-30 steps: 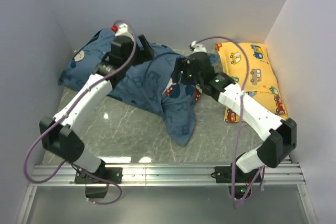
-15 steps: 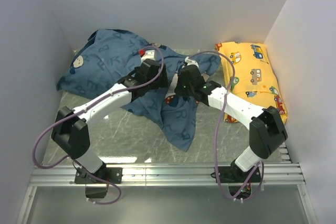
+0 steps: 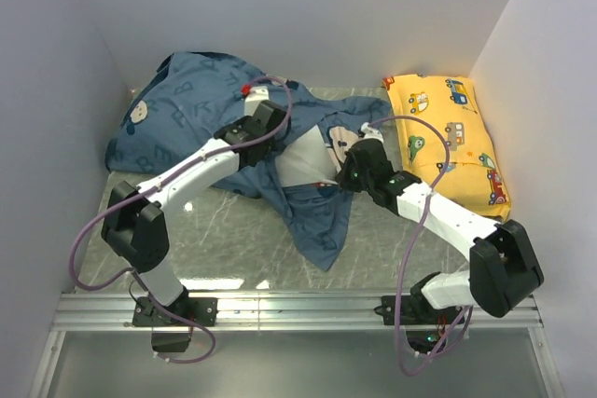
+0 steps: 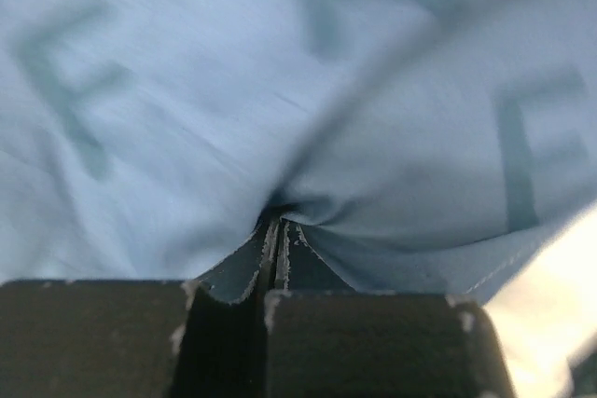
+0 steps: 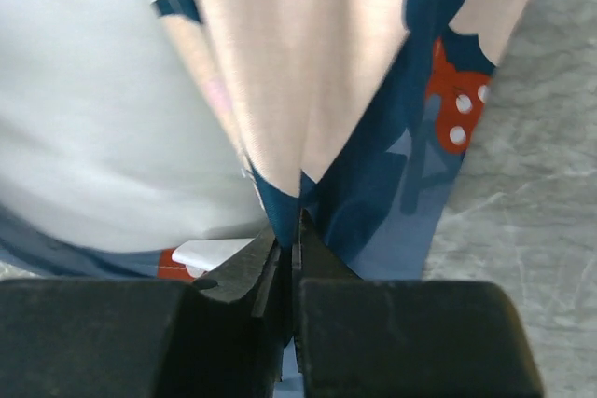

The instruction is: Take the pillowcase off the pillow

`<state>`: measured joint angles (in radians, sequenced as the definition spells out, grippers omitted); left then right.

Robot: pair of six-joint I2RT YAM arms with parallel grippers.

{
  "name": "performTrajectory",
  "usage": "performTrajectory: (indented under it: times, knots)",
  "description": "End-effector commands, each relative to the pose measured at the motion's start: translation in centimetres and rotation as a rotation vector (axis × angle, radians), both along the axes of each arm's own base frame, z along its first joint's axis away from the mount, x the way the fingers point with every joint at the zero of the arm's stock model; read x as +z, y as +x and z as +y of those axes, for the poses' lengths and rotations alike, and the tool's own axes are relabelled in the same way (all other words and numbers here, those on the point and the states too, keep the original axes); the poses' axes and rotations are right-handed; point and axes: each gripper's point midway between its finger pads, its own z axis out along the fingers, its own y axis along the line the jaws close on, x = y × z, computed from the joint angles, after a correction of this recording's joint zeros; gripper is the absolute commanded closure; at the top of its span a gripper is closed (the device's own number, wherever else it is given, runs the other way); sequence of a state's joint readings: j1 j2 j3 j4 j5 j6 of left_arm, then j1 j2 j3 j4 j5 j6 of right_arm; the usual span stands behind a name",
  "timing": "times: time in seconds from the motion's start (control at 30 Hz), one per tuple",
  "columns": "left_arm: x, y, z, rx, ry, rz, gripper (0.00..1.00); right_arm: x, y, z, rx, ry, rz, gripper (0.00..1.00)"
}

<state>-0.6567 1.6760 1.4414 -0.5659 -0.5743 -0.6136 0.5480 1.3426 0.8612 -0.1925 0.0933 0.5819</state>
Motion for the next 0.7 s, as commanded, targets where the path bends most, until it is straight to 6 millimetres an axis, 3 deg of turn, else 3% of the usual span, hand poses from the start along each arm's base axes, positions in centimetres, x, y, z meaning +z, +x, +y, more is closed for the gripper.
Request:
performTrajectory:
  times: [0.0,0.03,0.1,0.13,0.2,0.33,0.4,0.47,0.5,0.53,0.67]
  knots:
    - [2.1,1.6,5.8,0.160,0.055,-0.032,1.00,-0.8,-0.7,-1.6,-0.036,0.011,0.007,0.96]
    - [2.8,2.0,7.8,0.201,0.033,-0.041,1.00,-1.3,-0.7,-2.0,-0.044,0.025,0.024,0.98]
    - [3.0,2.1,9.3,0.219,0.012,-0.050,1.00,-3.0,-1.3,-2.5,-0.043,0.040,0.058,0.99]
    - [3.5,2.3,11.2,0.257,0.001,-0.060,1.00,-3.6,-1.4,-2.5,-0.048,0.061,0.075,1.00]
    - [2.7,2.6,12.6,0.266,-0.007,-0.047,1.00,-5.1,-1.7,-1.9,-0.022,0.105,0.115,1.00]
    - [-1.6,2.2,9.5,0.171,0.038,0.081,0.99,-6.6,-1.9,0.5,0.033,0.193,0.170,1.00]
    - [-1.9,1.9,7.3,0.092,0.028,0.077,0.97,-6.8,-1.8,1.4,0.058,0.197,0.172,1.00]
    - [-0.8,1.6,4.3,0.016,-0.002,0.033,0.87,-6.7,-1.6,1.7,0.063,0.189,0.163,1.00]
    - [-0.1,1.6,3.5,-0.011,-0.004,0.017,0.74,-6.7,-1.6,1.7,0.060,0.187,0.164,1.00]
    - [0.2,1.4,2.3,-0.039,-0.003,0.012,0.70,-6.7,-1.5,1.7,0.061,0.185,0.161,1.00]
    - [4.0,1.5,0.1,-0.082,0.006,-0.032,0.46,-6.2,-1.3,1.7,0.061,0.187,0.148,1.00]
